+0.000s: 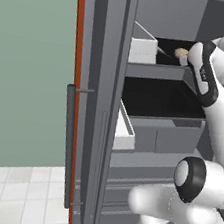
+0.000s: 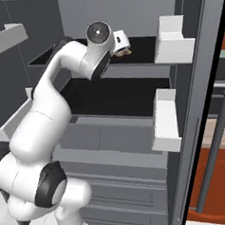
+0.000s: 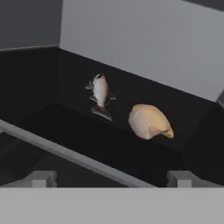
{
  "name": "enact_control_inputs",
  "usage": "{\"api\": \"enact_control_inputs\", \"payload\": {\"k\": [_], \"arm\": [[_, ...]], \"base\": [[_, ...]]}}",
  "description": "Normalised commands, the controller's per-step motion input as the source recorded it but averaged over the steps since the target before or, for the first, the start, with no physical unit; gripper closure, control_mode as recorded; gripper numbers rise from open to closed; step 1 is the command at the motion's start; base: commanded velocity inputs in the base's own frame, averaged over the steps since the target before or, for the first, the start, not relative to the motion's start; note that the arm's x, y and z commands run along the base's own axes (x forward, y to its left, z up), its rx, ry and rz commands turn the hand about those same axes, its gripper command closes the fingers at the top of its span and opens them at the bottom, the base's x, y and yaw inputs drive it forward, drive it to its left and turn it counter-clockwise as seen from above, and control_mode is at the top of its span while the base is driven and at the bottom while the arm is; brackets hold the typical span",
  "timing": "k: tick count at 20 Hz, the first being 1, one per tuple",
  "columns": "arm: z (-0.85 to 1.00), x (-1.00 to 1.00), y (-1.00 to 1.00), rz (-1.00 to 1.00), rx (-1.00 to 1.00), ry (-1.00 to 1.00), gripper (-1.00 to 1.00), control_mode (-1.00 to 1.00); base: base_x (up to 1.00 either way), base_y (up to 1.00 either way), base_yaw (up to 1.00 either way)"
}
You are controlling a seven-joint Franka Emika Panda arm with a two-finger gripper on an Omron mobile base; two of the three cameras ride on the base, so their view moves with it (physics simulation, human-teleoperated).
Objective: Move the chicken breast and fish from the second highest shelf to the top shelf to make space. Then, place the pitcher from the counter on the cleared second highest shelf.
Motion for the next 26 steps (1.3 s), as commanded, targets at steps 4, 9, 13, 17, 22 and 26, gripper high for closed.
{"api": "enact_control_inputs", "payload": {"k": [4, 9, 13, 17, 22, 26], "arm": [[-0.18, -1.00, 0.17, 0.00, 0.00, -0.03, -1.00, -1.00], [-0.01, -1.00, 0.17, -0.11, 0.08, 0.00, -1.00, -1.00], [0.00, -0.99, 0.16, -0.20, 0.18, 0.03, -1.00, -1.00], [-0.07, -0.89, 0.16, -0.20, 0.18, 0.10, -1.00, -1.00], [-0.45, -0.61, 0.01, -0.15, 0.15, 0.17, -1.00, -1.00], [-0.46, -0.24, 0.01, -0.03, 0.04, 0.12, -1.00, -1.00]], "base": [[0.00, 0.00, 0.00], [0.00, 0.00, 0.00], [0.00, 0.00, 0.00], [0.00, 0.00, 0.00], [0.00, 0.00, 0.00], [0.00, 0.00, 0.00]]}}
